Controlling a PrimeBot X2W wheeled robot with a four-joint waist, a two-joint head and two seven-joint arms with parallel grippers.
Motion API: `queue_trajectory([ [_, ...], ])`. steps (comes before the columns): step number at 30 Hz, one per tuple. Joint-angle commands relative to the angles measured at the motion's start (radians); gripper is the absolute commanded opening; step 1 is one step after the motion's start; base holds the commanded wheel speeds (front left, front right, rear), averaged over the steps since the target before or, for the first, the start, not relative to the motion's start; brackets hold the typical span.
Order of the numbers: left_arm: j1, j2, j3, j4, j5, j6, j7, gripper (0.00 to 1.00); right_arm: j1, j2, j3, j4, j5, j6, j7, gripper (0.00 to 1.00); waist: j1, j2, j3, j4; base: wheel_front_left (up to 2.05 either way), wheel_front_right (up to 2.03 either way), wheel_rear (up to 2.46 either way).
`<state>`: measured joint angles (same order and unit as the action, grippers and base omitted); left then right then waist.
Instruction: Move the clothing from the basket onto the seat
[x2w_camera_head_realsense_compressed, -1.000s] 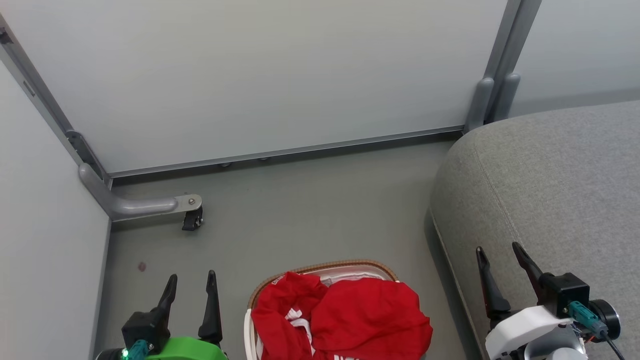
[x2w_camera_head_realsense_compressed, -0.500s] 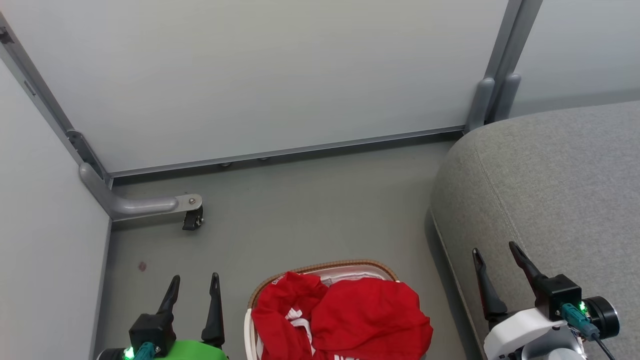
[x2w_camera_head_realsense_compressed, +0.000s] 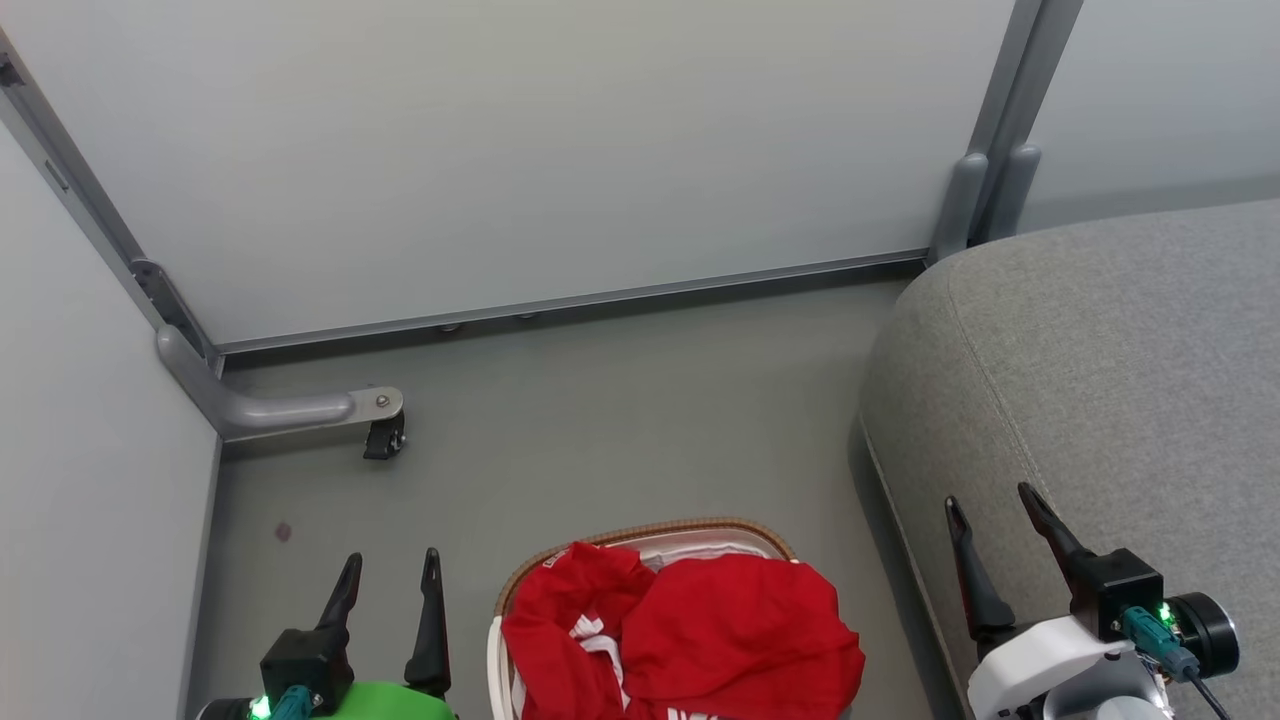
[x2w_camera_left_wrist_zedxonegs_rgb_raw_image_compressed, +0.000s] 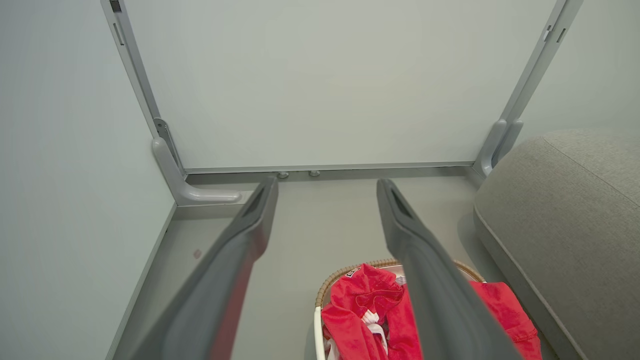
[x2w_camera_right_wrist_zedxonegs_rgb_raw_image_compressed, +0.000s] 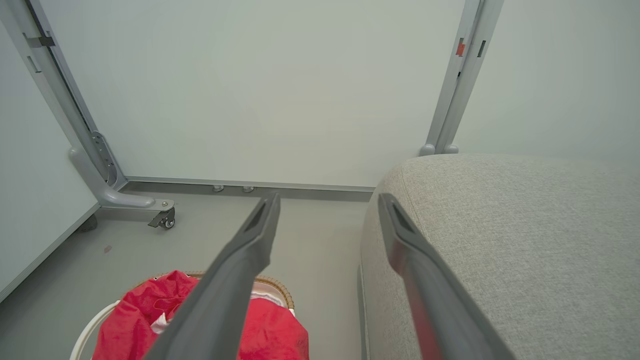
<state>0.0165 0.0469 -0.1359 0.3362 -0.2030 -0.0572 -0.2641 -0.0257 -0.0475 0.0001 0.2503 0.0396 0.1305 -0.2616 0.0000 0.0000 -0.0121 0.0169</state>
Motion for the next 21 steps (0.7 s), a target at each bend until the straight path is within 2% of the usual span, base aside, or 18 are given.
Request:
queue_trajectory([
  [1, 0.012, 0.006, -0.001, 0.001, -0.004, 0.0, -0.001, 1.0, 0.006, -0.005, 0.0, 0.0, 0.002, 0.0, -0.005, 1.0, 0.0, 0.0, 0.002, -0.001, 0.0, 0.0, 0.0],
  [9, -0.011, 0.006, 0.007, 0.011, 0.01, 0.001, -0.001, 1.0, -0.013, -0.005, 0.005, -0.016, 0.004, 0.0, -0.005, 1.0, 0.0, 0.0, 0.059, -0.02, 0.0, 0.0, 0.0],
  [21, -0.242, 0.006, 0.016, 0.122, 0.057, -0.017, 0.0, 1.0, -0.169, -0.005, 0.024, -0.055, 0.01, 0.0, -0.005, 1.0, 0.0, 0.0, 0.352, -0.076, 0.0, 0.0, 0.0],
])
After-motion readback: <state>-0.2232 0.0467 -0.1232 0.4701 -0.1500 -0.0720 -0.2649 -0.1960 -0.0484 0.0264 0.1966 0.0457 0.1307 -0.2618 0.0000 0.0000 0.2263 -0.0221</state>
